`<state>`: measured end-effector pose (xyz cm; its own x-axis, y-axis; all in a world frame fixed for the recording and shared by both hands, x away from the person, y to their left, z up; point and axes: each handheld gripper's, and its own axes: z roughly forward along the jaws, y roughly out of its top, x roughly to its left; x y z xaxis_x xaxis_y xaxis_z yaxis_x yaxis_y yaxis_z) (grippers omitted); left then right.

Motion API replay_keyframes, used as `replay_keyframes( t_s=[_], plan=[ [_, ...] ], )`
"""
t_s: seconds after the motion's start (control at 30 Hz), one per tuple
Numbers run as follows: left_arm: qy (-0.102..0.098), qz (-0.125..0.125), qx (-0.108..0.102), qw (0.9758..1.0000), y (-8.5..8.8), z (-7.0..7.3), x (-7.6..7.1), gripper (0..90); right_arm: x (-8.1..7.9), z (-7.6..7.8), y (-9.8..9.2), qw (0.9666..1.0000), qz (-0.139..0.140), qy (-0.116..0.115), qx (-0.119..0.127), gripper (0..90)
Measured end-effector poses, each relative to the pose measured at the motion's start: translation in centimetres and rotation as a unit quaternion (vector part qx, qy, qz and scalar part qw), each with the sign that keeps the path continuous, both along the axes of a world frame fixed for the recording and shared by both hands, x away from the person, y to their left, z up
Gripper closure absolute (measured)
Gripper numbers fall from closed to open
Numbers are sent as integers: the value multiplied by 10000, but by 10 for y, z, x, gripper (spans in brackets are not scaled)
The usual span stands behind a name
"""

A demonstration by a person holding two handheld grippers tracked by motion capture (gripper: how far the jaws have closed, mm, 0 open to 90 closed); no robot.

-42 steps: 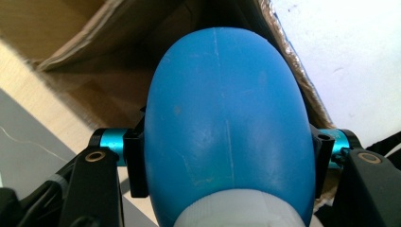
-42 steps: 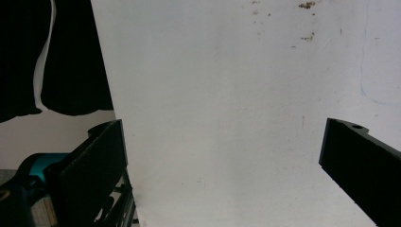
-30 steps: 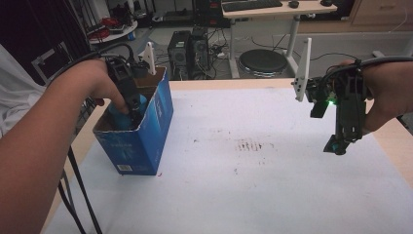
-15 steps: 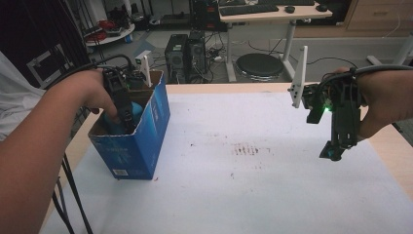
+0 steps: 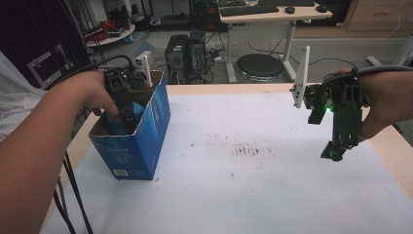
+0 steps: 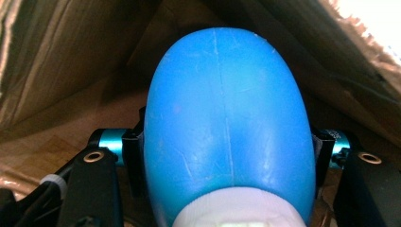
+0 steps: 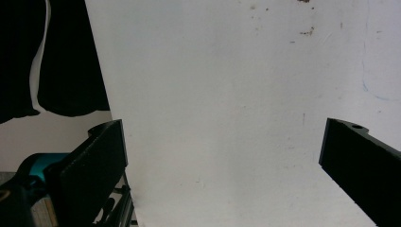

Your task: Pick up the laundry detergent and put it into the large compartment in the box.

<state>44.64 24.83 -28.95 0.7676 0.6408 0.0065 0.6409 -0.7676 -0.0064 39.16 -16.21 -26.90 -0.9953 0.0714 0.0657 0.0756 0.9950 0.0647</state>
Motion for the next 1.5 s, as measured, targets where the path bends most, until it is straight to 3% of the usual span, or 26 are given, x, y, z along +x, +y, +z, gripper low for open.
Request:
replay_keyframes(
  t_s=[0.13,0.7,1.5],
  plan=[
    [-24,30,-108,9999,-1,4,-3,355,1,1,-2,10000,-38,-8,12,8],
    [-165,-60,10,9998,-4,27,-6,306,-1,2,0,10000,3,-21,23,8],
    [-495,-140,-17,9987,-12,88,-20,196,-6,8,-1,10000,28,-56,30,8]
  ],
)
